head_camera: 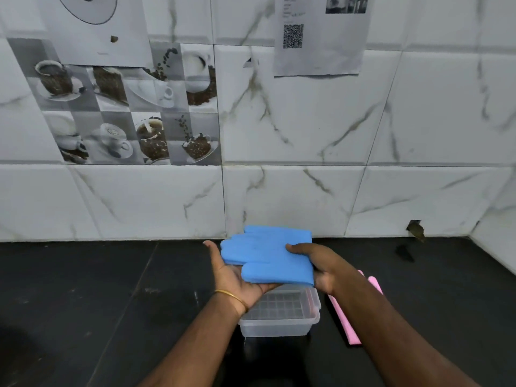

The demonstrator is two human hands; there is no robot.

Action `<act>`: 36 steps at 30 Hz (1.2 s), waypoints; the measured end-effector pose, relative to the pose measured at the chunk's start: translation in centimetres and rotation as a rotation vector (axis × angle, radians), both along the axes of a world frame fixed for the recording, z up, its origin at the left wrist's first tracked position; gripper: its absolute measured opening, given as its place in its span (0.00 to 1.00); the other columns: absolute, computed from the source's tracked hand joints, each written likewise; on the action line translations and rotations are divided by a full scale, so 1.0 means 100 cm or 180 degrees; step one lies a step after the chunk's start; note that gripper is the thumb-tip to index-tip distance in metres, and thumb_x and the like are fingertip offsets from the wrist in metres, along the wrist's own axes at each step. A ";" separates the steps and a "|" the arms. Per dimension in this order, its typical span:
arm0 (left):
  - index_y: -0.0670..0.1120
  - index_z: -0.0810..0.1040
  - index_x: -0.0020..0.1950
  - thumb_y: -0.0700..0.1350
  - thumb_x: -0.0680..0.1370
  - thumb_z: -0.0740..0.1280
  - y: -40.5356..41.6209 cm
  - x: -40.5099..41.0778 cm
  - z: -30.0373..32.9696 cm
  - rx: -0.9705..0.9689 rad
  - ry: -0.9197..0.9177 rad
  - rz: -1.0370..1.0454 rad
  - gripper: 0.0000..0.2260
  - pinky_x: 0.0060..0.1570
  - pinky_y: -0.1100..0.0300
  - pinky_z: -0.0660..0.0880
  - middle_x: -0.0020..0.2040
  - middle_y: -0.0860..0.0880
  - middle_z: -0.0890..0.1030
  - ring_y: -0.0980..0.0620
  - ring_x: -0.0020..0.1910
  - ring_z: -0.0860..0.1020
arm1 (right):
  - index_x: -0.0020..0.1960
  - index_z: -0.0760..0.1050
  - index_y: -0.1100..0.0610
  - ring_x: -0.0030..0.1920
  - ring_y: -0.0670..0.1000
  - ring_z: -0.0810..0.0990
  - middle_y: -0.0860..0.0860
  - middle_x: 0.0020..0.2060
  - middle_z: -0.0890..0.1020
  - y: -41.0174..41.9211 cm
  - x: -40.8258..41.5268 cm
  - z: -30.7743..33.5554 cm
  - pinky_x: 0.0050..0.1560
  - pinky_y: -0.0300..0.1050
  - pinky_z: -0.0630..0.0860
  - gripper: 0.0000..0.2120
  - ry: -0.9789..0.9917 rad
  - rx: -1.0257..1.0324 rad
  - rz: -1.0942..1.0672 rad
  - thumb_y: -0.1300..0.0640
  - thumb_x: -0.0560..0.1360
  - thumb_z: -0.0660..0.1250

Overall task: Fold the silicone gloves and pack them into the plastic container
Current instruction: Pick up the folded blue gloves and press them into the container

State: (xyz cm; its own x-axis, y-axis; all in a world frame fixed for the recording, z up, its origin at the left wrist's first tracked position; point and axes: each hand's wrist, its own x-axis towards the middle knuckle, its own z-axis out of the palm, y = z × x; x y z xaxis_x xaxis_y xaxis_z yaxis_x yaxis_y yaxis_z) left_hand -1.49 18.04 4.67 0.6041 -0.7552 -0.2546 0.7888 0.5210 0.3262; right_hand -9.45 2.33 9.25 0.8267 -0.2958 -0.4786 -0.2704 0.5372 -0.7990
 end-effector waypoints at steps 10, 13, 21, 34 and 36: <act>0.44 0.82 0.60 0.70 0.66 0.66 -0.011 -0.011 -0.032 0.0464 -0.0040 -0.0213 0.35 0.59 0.30 0.70 0.62 0.36 0.79 0.31 0.60 0.77 | 0.60 0.76 0.67 0.53 0.58 0.83 0.60 0.57 0.83 -0.023 -0.008 -0.046 0.53 0.51 0.80 0.18 0.0736 -0.1640 0.0029 0.62 0.74 0.74; 0.43 0.82 0.59 0.67 0.69 0.64 -0.012 -0.014 -0.043 0.0687 0.0146 -0.0071 0.32 0.54 0.33 0.74 0.59 0.36 0.81 0.32 0.55 0.80 | 0.69 0.69 0.61 0.57 0.54 0.78 0.55 0.62 0.76 -0.023 -0.008 -0.059 0.56 0.47 0.75 0.28 0.1005 -0.2501 0.0200 0.58 0.73 0.75; 0.44 0.82 0.55 0.63 0.71 0.62 -0.012 -0.014 -0.064 0.1040 0.0427 0.0032 0.26 0.46 0.34 0.77 0.51 0.37 0.84 0.32 0.45 0.83 | 0.72 0.68 0.53 0.63 0.54 0.74 0.55 0.68 0.68 -0.015 -0.013 -0.080 0.64 0.46 0.73 0.28 0.1192 -0.3700 0.0668 0.55 0.74 0.70; 0.42 0.80 0.53 0.58 0.74 0.61 -0.019 -0.006 -0.060 0.1921 0.0610 0.0206 0.21 0.45 0.37 0.78 0.46 0.37 0.85 0.34 0.49 0.81 | 0.73 0.69 0.42 0.75 0.57 0.61 0.46 0.76 0.63 0.000 -0.007 -0.090 0.73 0.54 0.63 0.27 0.1059 -0.5286 0.1855 0.56 0.75 0.61; 0.42 0.79 0.53 0.57 0.75 0.61 -0.020 -0.006 -0.060 0.2005 0.0602 0.0201 0.21 0.46 0.37 0.78 0.48 0.37 0.84 0.34 0.50 0.80 | 0.72 0.70 0.42 0.75 0.57 0.61 0.47 0.76 0.64 0.000 -0.006 -0.092 0.72 0.54 0.63 0.26 0.1079 -0.5350 0.1887 0.56 0.75 0.62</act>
State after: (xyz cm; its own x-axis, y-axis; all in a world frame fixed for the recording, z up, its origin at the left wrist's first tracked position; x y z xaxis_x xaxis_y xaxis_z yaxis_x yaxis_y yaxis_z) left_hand -2.05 16.04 -1.38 0.5438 -0.3918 -0.7422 0.8366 0.3230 0.4425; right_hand -10.03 2.32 0.09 0.9317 -0.3235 -0.1650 -0.3533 -0.9127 -0.2051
